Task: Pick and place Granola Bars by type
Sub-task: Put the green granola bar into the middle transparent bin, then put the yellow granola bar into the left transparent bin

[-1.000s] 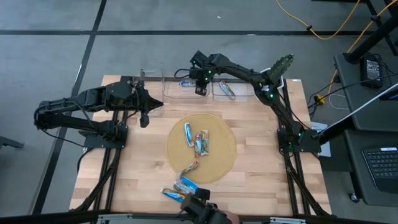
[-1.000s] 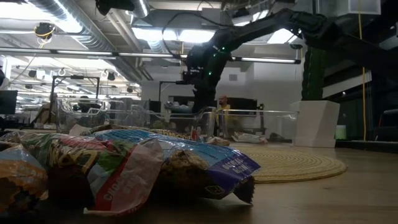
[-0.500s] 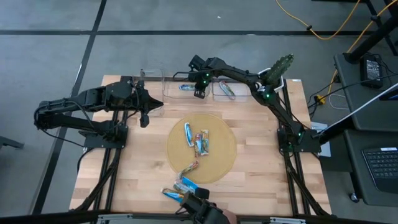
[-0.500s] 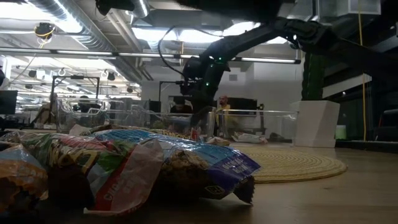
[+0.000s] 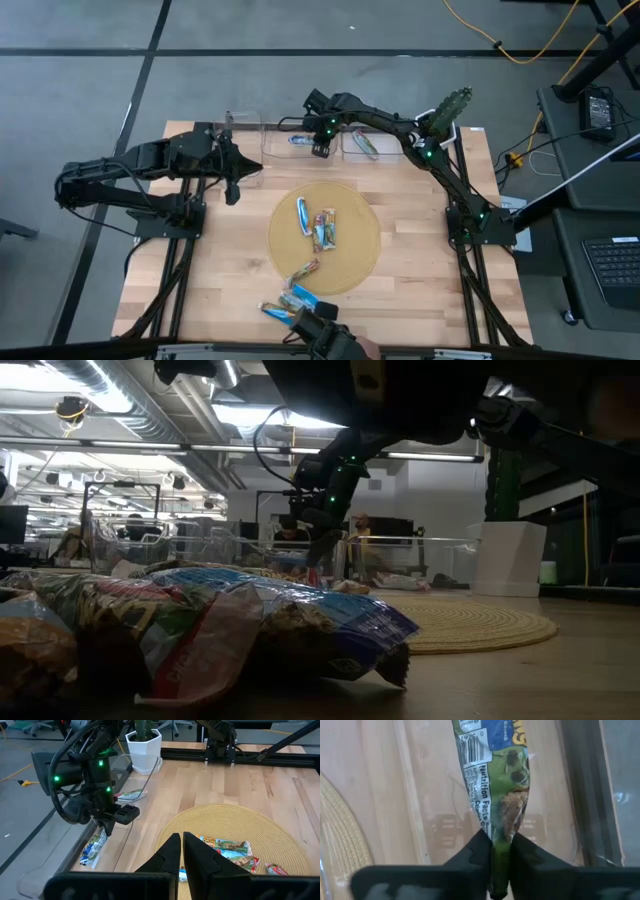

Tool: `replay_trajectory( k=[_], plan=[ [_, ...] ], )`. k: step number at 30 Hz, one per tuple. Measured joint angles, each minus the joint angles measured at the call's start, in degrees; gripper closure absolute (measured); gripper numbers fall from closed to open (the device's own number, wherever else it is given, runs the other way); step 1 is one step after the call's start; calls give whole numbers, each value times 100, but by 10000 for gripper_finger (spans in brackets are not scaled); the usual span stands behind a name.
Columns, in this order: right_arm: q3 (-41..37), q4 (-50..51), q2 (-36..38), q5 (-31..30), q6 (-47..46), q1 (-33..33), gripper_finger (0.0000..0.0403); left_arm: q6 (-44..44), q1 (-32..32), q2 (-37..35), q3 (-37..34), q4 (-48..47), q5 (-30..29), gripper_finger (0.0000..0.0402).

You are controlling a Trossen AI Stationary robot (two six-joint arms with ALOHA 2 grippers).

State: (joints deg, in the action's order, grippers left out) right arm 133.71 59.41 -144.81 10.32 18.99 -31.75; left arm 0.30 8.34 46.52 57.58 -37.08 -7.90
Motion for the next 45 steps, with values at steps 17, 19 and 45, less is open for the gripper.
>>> replay_trajectory(
  k=[17,19,45],
  plan=[
    [-17,11,4,-94,-47,22,264,2,0,0,0,0,4,386],
    [-24,38,26,-82,-46,25,264,0,0,0,0,0,4,386],
    [120,1139,910,-310,-66,203,263,-48,0,0,0,-3,39,386]
  ],
)
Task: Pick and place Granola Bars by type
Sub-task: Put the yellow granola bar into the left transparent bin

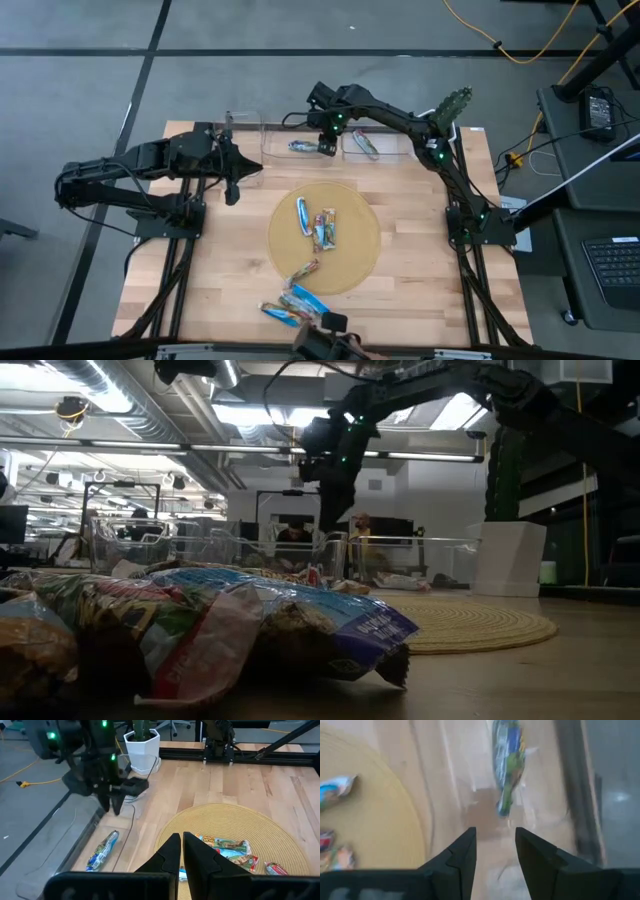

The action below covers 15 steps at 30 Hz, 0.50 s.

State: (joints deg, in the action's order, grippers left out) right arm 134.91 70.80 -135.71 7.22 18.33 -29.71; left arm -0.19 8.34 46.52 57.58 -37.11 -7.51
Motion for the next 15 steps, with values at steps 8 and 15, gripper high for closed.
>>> replay_trajectory(
  k=[8,15],
  plan=[
    [2,700,541,-7,-9,178,264,-7,-4,-2,0,-2,12,386],
    [4,1290,1326,81,-2,475,283,-4,-4,-2,0,-6,249,386]
  ],
)
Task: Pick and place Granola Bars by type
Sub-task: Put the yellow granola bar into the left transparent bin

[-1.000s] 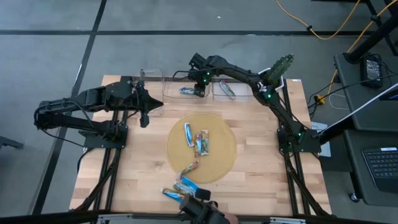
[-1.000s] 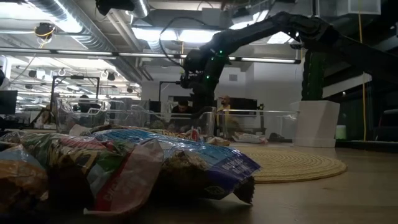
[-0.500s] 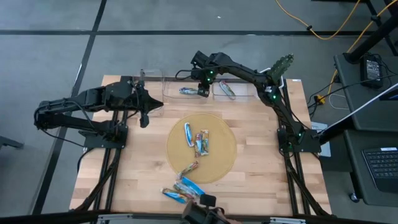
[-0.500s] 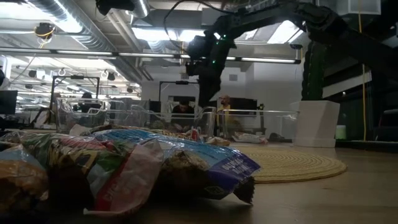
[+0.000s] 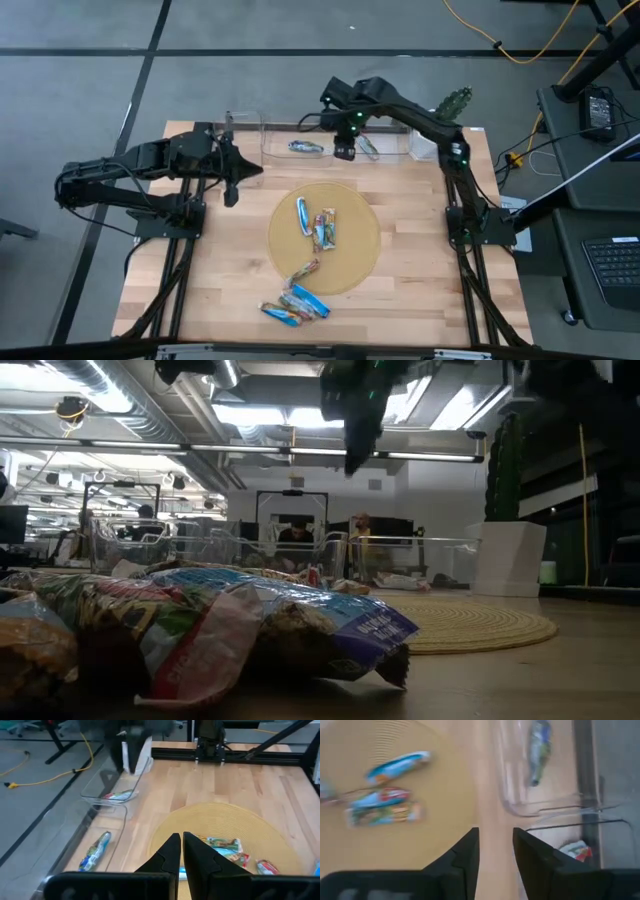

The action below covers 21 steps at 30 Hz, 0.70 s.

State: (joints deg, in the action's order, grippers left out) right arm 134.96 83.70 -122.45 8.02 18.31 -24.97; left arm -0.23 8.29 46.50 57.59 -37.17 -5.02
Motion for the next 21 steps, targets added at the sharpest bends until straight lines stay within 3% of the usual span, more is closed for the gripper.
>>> replay_trajectory(
  k=[4,13,21],
  plan=[
    [0,182,450,531,-109,159,292,0,0,0,0,-13,60,386],
    [-264,588,1421,724,-294,958,295,-50,0,0,0,-15,60,386],
    [-1731,85,2236,718,-282,1964,295,-52,0,0,0,-13,60,386]
  ],
)
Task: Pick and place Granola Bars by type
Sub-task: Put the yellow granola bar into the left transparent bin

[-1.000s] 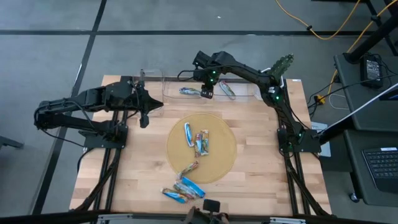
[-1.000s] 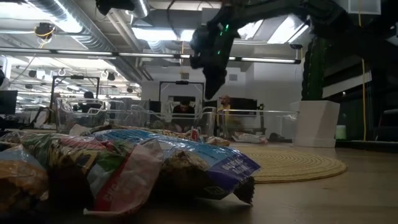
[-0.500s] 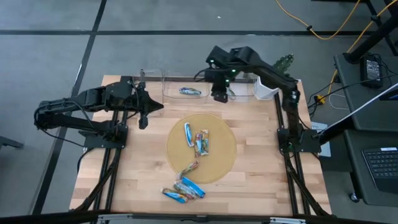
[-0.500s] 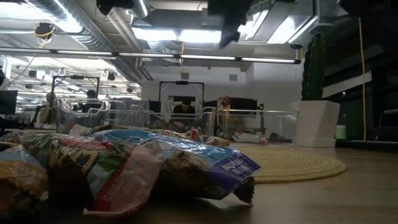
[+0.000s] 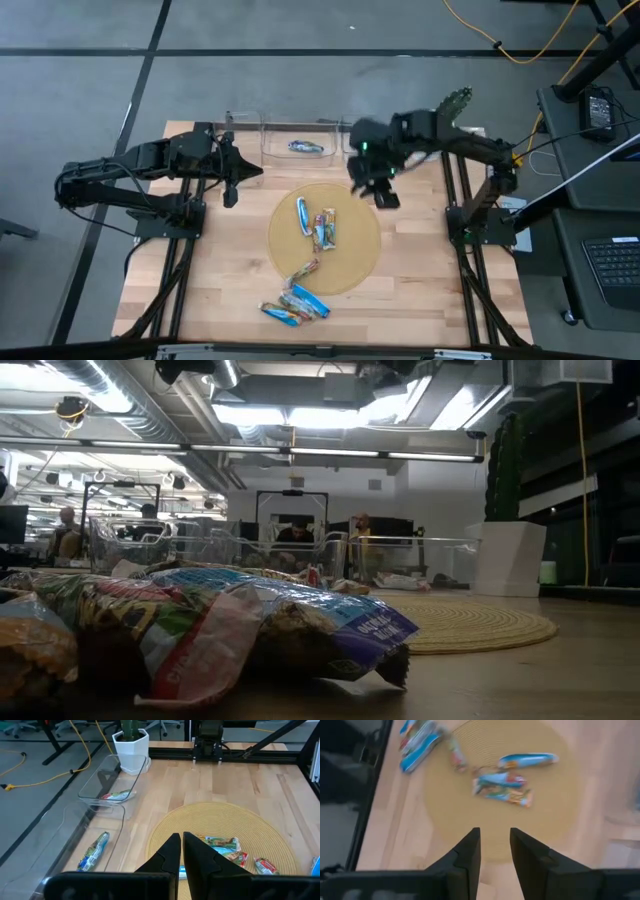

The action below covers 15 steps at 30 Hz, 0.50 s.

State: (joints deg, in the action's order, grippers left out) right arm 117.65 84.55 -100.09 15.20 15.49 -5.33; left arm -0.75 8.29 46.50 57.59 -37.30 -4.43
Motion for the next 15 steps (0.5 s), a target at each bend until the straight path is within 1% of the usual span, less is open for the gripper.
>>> replay_trajectory(
  k=[4,7,11,15],
  plan=[
    [-1175,-694,337,5,6,314,295,-2,0,0,-1,0,0,386],
    [-1952,-1312,469,5,16,404,295,-2,0,0,-1,3,-4,386],
    [-2699,-2035,516,-6,26,372,295,-2,0,0,-1,24,-39,386],
    [-3316,-2845,516,-6,284,199,295,-2,0,0,-1,27,-42,386]
  ],
)
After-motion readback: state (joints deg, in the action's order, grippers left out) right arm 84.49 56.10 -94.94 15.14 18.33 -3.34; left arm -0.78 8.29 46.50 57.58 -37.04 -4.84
